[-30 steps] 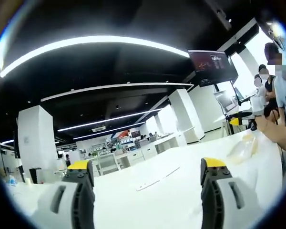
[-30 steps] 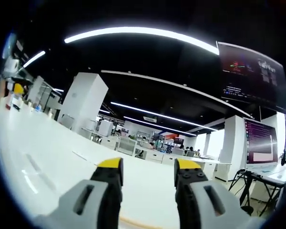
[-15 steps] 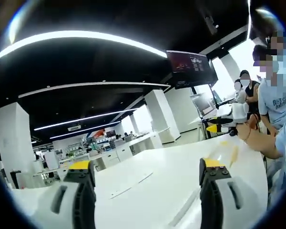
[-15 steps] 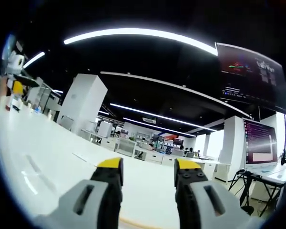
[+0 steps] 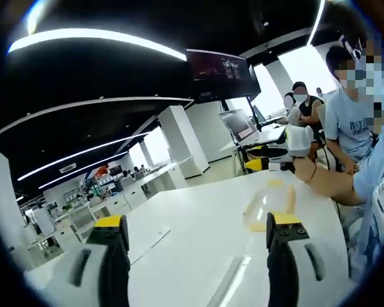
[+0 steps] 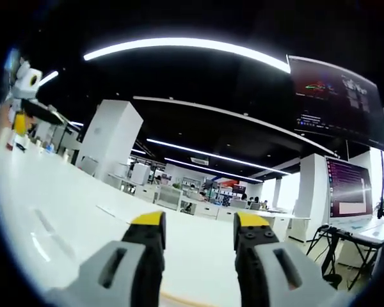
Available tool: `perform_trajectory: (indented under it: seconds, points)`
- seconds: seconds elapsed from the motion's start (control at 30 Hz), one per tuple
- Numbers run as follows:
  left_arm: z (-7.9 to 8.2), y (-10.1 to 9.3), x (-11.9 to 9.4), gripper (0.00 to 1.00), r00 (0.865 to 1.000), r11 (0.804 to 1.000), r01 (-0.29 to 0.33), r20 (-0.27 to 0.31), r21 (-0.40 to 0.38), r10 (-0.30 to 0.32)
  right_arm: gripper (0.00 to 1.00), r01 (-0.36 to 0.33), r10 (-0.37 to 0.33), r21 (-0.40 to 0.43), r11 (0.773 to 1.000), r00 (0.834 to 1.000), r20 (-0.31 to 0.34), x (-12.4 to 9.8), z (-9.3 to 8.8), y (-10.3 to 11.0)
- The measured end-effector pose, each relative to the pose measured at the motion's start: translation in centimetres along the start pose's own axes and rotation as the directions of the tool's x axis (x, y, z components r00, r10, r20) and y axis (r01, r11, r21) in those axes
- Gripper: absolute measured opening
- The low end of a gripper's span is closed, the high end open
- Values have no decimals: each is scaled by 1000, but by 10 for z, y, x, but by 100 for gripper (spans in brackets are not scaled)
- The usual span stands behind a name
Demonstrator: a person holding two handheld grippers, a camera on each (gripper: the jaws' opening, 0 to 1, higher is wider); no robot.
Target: Snap each plastic latch of the storage box into its locked position after aligning the lid with the box until every specified latch is closed and the lid sits flush.
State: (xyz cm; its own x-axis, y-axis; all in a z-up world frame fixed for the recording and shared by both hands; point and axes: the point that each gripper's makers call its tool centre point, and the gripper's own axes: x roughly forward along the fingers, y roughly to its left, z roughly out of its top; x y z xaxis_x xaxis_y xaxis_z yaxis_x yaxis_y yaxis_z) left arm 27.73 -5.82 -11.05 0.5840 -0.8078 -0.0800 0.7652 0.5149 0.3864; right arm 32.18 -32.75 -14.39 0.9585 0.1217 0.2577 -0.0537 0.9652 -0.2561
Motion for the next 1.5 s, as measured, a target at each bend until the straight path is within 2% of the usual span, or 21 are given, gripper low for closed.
perform_trajectory:
  seconds: [0.13,0.23,0.43,0.57,0.67,0.7,0.9,1.0,1.1,1.27,1.33,1.37,1.4,1.5]
  points:
    - [-2,-15,17,89,998,998,53,-25,14,-53,41,1,-1,1,1000,1000,0,1,0,1]
    - [-8,-34,41,88,988,991,129,-83,18,-127,41,4,-4,2,1000,1000,-3,2,-1,1]
    - [-6,-46,66,88,977,982,186,-104,19,-183,41,19,-19,19,1000,1000,-11,2,-5,-4]
    - [-10,-57,85,86,962,971,238,-141,25,-232,41,24,-23,33,999,1000,-16,3,-8,-5]
    - [-12,-61,97,84,957,967,253,-156,35,-245,41,29,-28,30,999,999,-21,2,-9,-5]
    - [-14,-63,100,85,951,963,268,-171,35,-258,41,31,-30,28,999,999,-23,2,-10,-5]
    - [-29,-80,122,84,911,939,343,-258,37,-323,41,33,-32,29,999,999,-30,2,-11,-5]
    - [-41,-94,134,83,871,914,405,-321,38,-372,41,33,-32,34,999,999,-30,2,-11,-5]
    - [-51,-101,148,81,848,902,430,-360,40,-389,41,30,-29,35,999,999,-35,1,-12,-4]
    - [-75,-115,161,79,787,872,489,-437,10,-436,41,24,-22,32,999,999,-40,1,-13,-2]
    - [-82,-118,166,78,774,867,498,-453,3,-443,41,23,-21,34,999,999,-42,1,-13,-1]
    - [-88,-119,168,77,760,863,504,-470,-10,-449,41,21,-20,36,999,999,-44,1,-13,-1]
    - [-91,-120,169,77,752,861,508,-479,-16,-453,41,20,-18,37,999,999,-45,1,-14,0]
    - [-105,-127,172,76,712,846,532,-518,-45,-475,41,17,-16,37,999,999,-45,0,-13,1]
